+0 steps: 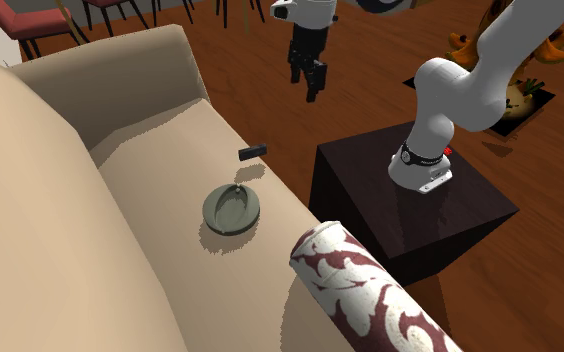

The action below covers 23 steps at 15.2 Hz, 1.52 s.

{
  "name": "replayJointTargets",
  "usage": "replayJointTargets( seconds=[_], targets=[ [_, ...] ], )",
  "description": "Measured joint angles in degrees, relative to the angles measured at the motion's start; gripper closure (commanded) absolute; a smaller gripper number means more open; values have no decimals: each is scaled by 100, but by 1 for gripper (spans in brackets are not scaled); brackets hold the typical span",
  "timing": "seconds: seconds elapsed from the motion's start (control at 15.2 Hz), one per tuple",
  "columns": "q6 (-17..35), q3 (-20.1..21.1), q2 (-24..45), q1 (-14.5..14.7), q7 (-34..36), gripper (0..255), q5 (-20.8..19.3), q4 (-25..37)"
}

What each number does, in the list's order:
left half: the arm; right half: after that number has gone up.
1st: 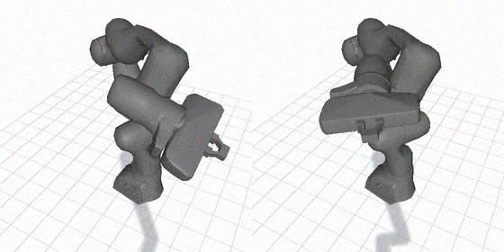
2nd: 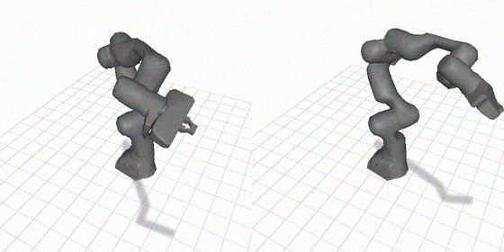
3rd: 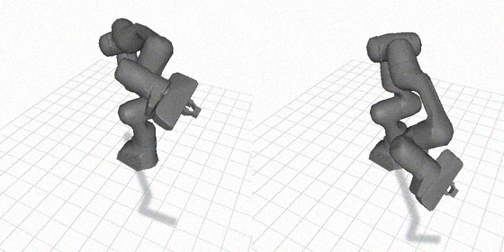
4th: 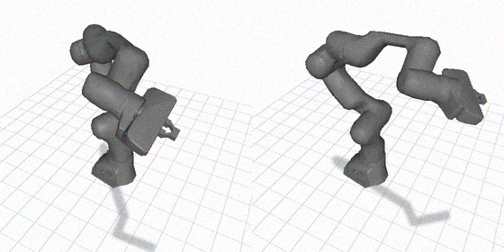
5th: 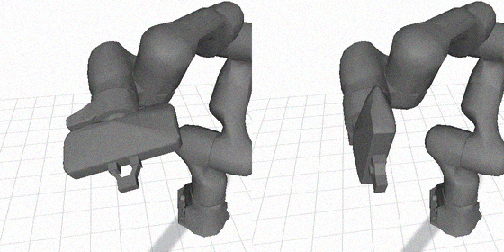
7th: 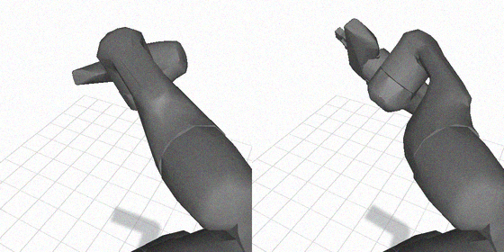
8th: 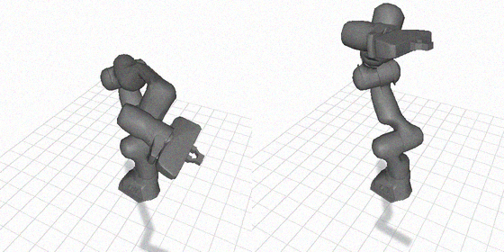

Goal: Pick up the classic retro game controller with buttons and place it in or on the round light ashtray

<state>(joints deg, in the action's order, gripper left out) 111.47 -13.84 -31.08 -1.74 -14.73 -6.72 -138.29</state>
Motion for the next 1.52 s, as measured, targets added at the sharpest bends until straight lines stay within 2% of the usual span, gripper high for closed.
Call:
replayJointTargets(
  seconds=[0.26, 0.66, 1.12, 1.52],
  targets=[
    [694, -316, 621, -43, -299, 0, -26, -80],
    [1611, -696, 1803, -2, -757, 0, 203, 149],
    [2477, -1012, 3451, -55, -1625, 0, 965, 796],
    [2925, -908, 4827, -399, -2378, 0, 1767, 1558]
  ],
)
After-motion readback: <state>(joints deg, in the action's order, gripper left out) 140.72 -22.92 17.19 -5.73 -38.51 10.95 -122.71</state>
